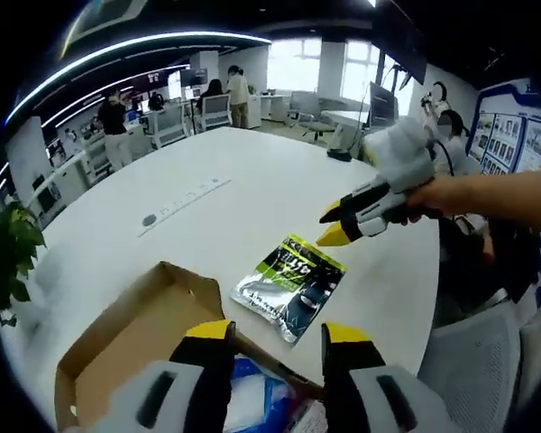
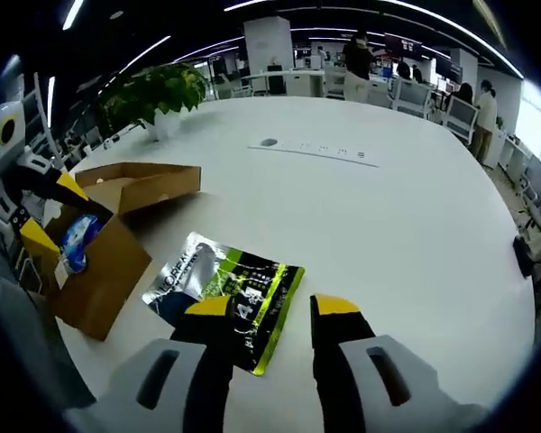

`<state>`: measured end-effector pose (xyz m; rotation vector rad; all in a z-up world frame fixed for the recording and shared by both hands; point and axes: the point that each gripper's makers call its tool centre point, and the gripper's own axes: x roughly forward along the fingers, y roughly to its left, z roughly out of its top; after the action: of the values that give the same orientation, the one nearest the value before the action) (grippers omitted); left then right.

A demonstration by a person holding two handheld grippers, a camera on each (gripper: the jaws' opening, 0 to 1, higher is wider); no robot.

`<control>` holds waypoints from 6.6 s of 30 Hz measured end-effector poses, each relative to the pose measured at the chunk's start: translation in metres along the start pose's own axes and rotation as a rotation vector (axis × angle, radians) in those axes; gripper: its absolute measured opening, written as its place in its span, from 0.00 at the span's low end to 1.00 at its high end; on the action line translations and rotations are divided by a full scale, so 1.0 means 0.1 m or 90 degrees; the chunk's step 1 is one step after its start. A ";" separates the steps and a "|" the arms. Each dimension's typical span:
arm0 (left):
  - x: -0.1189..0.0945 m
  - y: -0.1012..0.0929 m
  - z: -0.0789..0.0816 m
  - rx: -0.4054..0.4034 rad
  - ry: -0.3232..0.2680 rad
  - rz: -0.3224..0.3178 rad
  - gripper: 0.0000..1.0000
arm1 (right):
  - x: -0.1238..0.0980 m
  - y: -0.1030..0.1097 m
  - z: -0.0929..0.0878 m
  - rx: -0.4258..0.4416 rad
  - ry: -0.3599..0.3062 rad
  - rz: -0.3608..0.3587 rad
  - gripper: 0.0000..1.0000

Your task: Operate the shoe box by opening the lid, removing the specified soft item, and placing it in the target area until the item is outside and the box remains undamaged.

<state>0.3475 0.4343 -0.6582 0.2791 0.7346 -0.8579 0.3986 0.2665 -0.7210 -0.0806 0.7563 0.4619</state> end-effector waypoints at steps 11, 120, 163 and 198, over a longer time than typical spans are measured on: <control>-0.32 0.04 -0.17 -0.034 -0.014 -0.004 0.54 | -0.34 0.26 0.14 -0.041 -0.017 0.010 0.43; -2.01 0.95 -1.55 -0.159 -0.179 0.165 0.94 | 0.97 3.06 0.33 -0.226 0.064 0.316 0.23; -1.81 0.96 -1.53 -0.144 -0.136 0.176 0.66 | 0.67 2.83 0.49 -0.197 0.034 0.228 0.00; -0.87 1.09 -1.65 -0.250 -0.020 0.095 0.32 | 0.38 2.27 0.40 -0.168 0.019 0.177 0.00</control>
<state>0.3163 0.6374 -0.7245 -0.0305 0.8247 -0.5604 0.3503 0.4941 -0.6963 -0.2305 0.7350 0.8256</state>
